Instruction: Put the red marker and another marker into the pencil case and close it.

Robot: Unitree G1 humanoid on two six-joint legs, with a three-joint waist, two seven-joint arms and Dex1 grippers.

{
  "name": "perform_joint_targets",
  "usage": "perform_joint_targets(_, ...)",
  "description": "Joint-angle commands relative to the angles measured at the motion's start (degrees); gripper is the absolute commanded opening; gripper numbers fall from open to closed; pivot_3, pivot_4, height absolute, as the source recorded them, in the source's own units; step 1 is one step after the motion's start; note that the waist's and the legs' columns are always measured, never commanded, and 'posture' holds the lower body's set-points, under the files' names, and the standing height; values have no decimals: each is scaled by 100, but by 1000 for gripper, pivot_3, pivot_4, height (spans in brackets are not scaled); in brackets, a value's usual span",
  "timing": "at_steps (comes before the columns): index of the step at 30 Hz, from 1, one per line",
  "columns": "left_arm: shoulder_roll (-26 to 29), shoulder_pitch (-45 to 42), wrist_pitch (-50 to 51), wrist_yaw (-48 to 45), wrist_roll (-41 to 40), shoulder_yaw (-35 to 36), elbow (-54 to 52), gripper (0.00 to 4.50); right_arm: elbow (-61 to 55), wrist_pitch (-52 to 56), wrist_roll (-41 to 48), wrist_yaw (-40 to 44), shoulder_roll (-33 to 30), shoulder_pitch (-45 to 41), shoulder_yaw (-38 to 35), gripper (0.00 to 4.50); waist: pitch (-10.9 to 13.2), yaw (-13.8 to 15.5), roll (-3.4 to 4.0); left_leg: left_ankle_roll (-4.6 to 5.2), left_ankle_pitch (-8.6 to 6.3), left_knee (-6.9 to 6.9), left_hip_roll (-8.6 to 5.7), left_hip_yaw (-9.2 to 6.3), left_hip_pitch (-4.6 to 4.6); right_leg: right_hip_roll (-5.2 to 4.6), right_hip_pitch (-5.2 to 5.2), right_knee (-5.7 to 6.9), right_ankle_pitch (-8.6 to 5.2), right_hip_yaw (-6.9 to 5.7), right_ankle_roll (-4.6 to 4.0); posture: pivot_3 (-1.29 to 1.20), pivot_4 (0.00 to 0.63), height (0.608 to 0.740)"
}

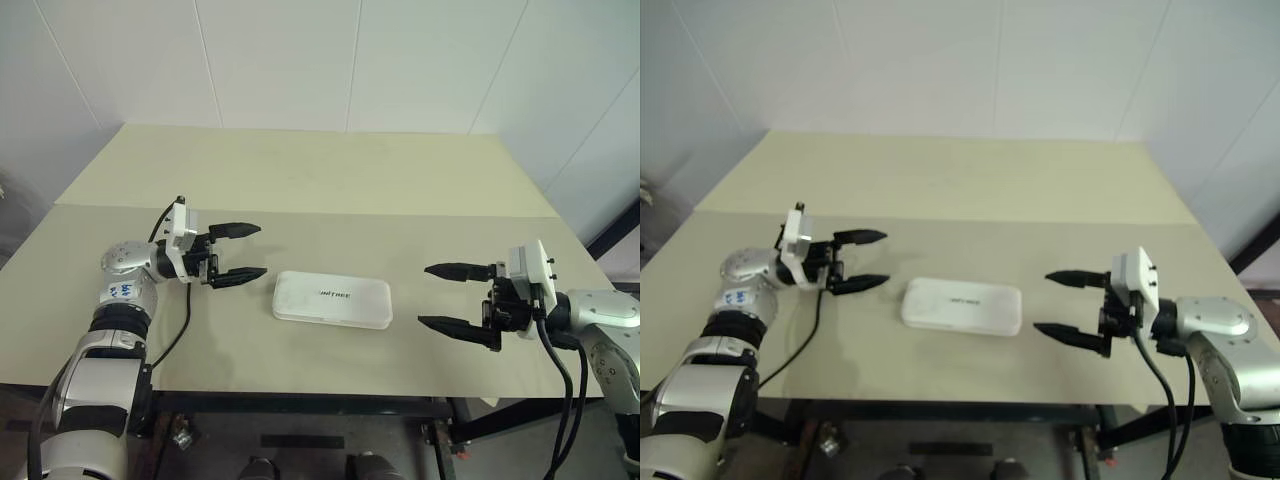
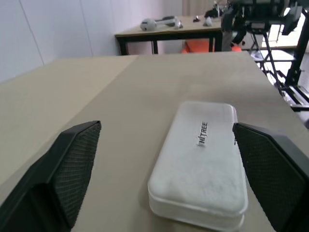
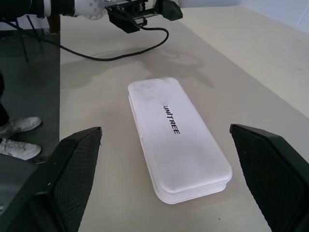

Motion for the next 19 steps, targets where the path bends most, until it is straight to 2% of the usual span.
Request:
perform_joint_targets(1,173,-41,-70,-642,-145,-153,-26,4489,75,-114,3,110,-175,-145,-148,4500,0,6,0,0,0,0,0,0,0,0,0,-1,0,-1,0,0,150,740)
perform_joint_targets(8,33,8,-330,-642,-336,-197,-77,4489,173,-71,30,25,-319,203,-534,4500,0,28,0,-1,-7,-3,1,0,-2,2,-3,-3,-5,-4,-9,0,150,740)
perform_joint_targets(13,88,50,-187,-642,-551,-666,-142,4489,-301,121,149,-285,-222,511,-630,4500,0,29,0,0,-9,-2,1,1,-2,2,-2,-4,-5,-2,-8,0,150,740)
perform_joint_targets(19,70,-92,-114,-642,-751,-846,-127,4489,-945,228,394,-745,23,970,-772,4500,0,23,0,-1,-10,-2,2,1,-1,5,-2,-4,-6,-1,-9,0,150,740)
